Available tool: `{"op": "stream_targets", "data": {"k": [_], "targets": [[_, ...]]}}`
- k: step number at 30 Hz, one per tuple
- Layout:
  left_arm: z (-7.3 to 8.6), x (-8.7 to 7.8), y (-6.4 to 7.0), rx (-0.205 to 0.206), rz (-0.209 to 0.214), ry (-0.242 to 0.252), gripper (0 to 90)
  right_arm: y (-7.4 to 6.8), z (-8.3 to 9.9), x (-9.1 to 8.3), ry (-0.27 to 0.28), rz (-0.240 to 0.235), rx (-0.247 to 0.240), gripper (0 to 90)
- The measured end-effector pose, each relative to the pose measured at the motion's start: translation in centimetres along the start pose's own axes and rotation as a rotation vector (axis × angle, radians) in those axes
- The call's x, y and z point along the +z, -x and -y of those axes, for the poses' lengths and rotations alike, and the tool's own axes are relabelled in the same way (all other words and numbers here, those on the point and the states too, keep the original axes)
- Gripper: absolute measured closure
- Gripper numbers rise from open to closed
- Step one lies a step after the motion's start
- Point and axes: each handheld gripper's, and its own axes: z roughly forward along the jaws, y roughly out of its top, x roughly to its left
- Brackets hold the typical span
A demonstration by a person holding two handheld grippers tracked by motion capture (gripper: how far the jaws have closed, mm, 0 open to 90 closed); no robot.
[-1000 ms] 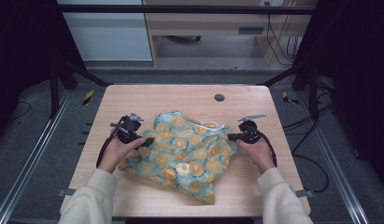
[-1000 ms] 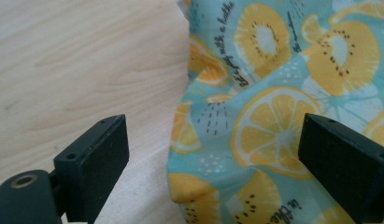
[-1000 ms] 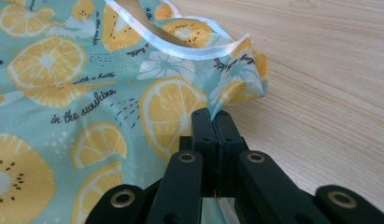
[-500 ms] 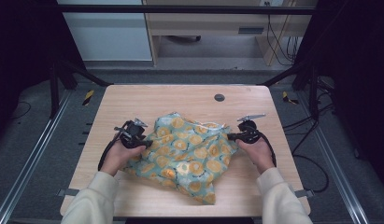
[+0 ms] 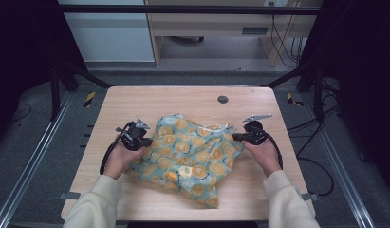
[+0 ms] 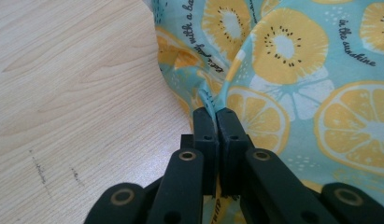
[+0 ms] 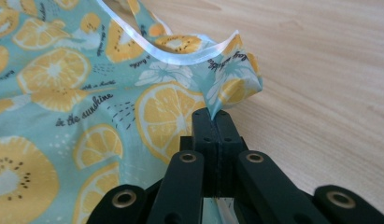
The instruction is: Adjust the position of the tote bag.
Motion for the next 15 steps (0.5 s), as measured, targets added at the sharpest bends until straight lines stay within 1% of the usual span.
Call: {"op": "stream_targets", "data": {"k": [2,3,5,6,10,15], "targets": [[0.0,-0.1,0.0,0.001,-0.003,0.008,88.7,-0.3,-0.5,-0.6,0.013,0.007,-0.022,90.0],[0.0,-0.2,0.0,0.003,-0.010,0.015,88.7,-0.3,-0.5,-0.6,0.013,0.007,-0.022,90.0],[-0.1,-0.4,0.1,0.006,-0.015,0.019,88.9,-0.4,-0.8,-1.1,0.026,0.010,-0.025,90.0],[-0.1,-0.5,0.1,0.006,-0.020,0.028,89.0,-0.5,-0.9,-1.4,0.030,0.012,-0.036,90.0],[-0.1,-0.9,0.1,0.011,-0.030,0.037,89.1,-0.5,-1.2,-2.0,0.040,0.015,-0.045,90.0],[0.0,-1.7,0.2,0.019,-0.047,0.069,89.3,-0.7,-1.5,-2.7,0.055,0.013,-0.050,90.0]]}}
